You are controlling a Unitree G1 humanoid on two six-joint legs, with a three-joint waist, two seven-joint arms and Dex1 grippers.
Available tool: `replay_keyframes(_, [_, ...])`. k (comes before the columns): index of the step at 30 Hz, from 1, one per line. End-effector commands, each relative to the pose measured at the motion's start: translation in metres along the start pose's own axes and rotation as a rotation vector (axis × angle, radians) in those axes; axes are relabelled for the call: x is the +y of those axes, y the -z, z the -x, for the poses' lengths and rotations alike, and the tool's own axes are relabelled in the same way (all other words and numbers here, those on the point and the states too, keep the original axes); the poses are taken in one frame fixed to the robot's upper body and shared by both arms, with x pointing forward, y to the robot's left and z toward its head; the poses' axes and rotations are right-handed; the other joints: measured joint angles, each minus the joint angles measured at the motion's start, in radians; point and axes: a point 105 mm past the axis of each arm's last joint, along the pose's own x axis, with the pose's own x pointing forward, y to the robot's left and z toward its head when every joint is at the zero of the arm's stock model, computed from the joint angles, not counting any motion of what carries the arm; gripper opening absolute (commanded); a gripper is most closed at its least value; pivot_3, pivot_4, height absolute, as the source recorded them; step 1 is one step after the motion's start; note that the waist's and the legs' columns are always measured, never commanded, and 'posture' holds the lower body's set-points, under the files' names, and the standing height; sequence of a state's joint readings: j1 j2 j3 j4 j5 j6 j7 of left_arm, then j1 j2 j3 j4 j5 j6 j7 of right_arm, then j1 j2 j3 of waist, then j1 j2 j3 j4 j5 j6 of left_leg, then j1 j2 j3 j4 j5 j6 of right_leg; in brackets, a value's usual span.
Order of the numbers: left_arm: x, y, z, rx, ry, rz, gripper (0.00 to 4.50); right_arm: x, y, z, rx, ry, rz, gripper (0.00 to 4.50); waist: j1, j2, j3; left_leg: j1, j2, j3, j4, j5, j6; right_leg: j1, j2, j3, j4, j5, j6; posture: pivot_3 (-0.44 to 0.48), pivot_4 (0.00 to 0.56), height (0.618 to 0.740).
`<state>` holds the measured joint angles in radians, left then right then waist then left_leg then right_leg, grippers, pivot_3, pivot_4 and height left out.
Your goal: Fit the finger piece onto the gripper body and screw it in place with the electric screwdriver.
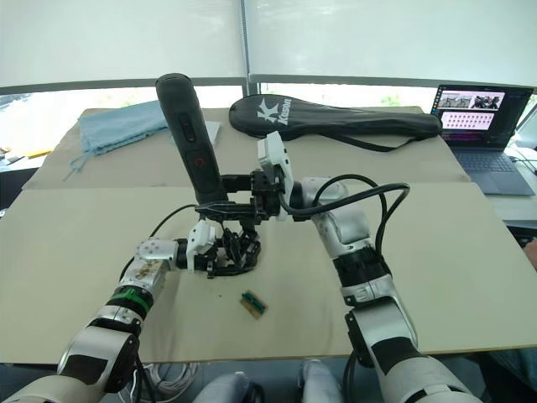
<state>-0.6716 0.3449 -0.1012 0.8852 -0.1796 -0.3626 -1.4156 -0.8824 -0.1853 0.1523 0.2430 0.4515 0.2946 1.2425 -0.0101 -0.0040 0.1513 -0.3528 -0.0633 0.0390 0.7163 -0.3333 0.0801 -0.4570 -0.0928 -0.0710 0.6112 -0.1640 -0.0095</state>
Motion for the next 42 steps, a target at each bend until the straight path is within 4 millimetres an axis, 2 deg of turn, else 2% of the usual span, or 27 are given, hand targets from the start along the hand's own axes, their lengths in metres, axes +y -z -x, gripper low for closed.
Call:
replay_keyframes(1, [-0.003,0.011,-0.002,0.047,0.0,0.033,2.45,0.002,0.025,-0.002,0.103,0.019,-0.043,1.94,0.0,0.0,0.0,0.0,0.0,0.0,0.0,0.0,0.0,0.0,0.0,0.0,0.0,0.0,0.0,0.0,0.15,0.74])
replay_keyframes(8, [-0.003,0.011,-0.002,0.05,0.0,0.036,2.45,0.003,0.038,-0.002,0.145,0.041,-0.068,1.94,0.0,0.0,-0.003,0.0,0.0,0.0,0.0,0.0,0.0,0.0,0.0,0.0,0.0,0.0,0.0,0.0,0.15,0.74])
replay_keyframes(20, [-0.003,0.013,-0.002,0.062,0.004,0.041,2.45,0.009,0.046,-0.008,0.14,0.041,-0.091,1.94,-0.001,-0.001,-0.011,0.001,0.0,0.0,0.0,-0.001,0.001,0.001,0.0,0.0,0.0,0.0,0.0,0.0,0.15,0.74])
replay_keyframes(27, [-0.004,0.014,-0.001,0.062,0.001,0.043,2.45,0.002,0.054,0.005,0.15,0.107,-0.118,1.94,0.0,-0.001,-0.02,0.001,0.0,0.0,-0.001,-0.001,0.002,0.001,0.0,0.0,0.0,0.0,0.0,0.0,0.15,0.74])
replay_keyframes(42, [-0.005,0.015,0.002,0.063,-0.003,0.045,2.45,0.0,0.055,0.025,0.147,0.14,-0.107,1.94,-0.001,0.0,-0.026,0.001,0.001,0.0,-0.001,-0.002,0.004,0.001,0.0,0.001,-0.001,0.0,0.0,0.0,0.15,0.74])
